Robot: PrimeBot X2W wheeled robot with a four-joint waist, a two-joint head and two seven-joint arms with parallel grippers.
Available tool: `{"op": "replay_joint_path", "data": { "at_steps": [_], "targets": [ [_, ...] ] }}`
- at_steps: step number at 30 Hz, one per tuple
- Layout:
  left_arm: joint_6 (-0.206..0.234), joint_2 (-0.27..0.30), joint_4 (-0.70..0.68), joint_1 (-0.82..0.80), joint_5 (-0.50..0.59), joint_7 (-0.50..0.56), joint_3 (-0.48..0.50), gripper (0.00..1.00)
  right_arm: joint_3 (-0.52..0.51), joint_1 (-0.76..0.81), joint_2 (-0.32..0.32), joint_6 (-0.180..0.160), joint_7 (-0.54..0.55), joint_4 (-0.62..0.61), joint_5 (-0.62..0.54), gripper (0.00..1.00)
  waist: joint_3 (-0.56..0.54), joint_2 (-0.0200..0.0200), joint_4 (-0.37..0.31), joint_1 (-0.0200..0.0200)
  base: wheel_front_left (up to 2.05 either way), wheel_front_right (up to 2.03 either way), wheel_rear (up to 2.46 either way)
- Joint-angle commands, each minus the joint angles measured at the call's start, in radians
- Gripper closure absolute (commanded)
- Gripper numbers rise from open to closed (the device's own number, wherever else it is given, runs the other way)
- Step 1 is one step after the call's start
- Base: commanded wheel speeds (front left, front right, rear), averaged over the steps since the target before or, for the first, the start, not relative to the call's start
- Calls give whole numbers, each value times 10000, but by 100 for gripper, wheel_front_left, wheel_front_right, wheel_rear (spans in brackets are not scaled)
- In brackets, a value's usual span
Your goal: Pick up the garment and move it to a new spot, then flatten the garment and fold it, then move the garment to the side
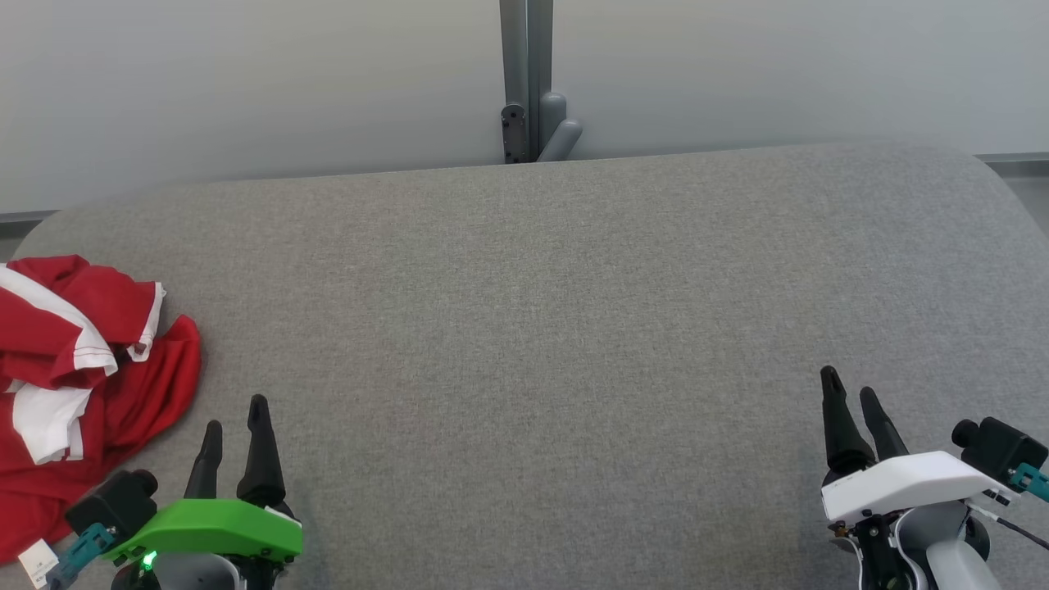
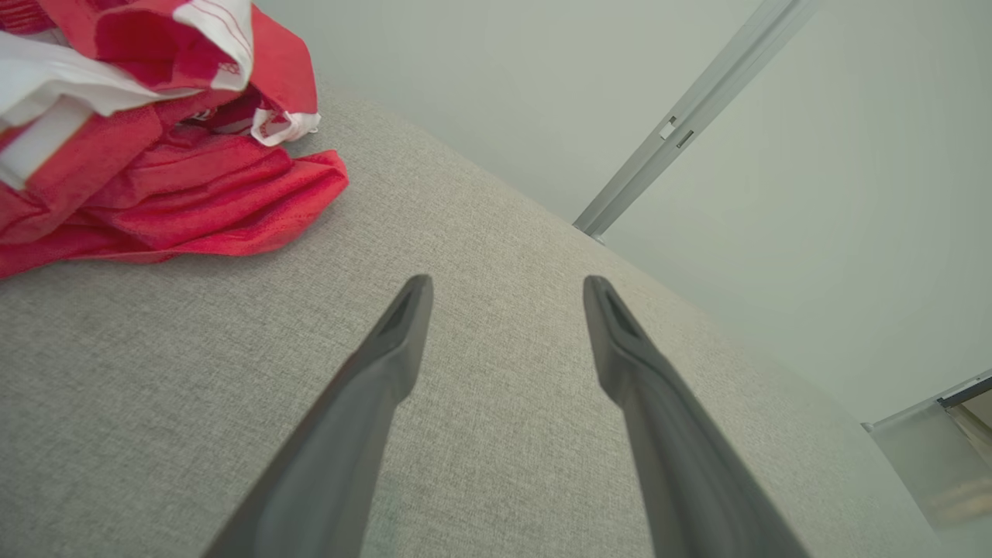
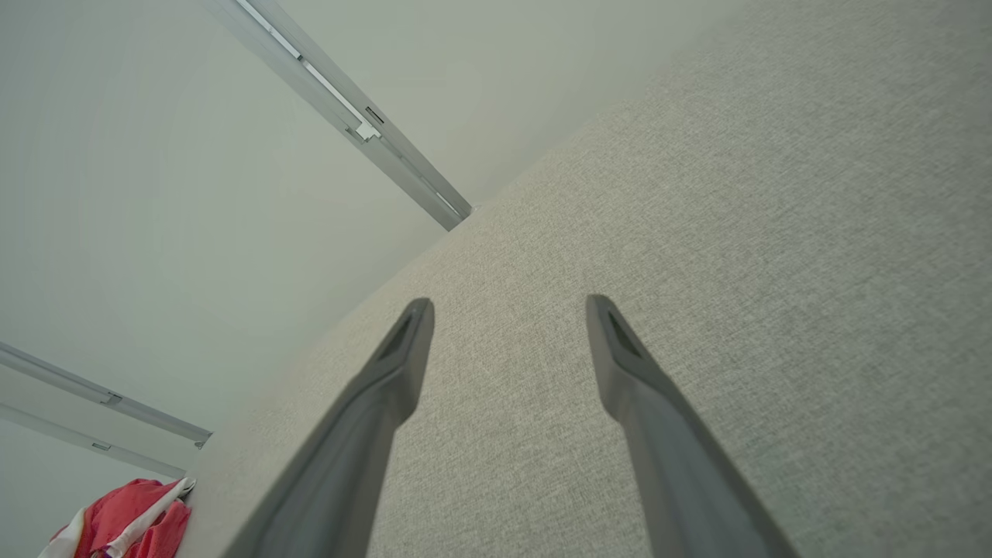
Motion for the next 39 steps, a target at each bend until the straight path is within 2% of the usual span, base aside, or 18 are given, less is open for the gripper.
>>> {"op": "replay_joint_path", "data": {
  "at_steps": [1,39],
  "targets": [
    [45,100,-70,4,279,-79,18,0,33,-212,-75,3,-100,-128,-247,0,-1,-1,0,0,0,0,0],
    [227,192,174,160,4165,-1001,-287,0,357,-214,-184,4,-1048,-1,-3991,0,31,-1,25,0,0,0,0]
  ]
}}
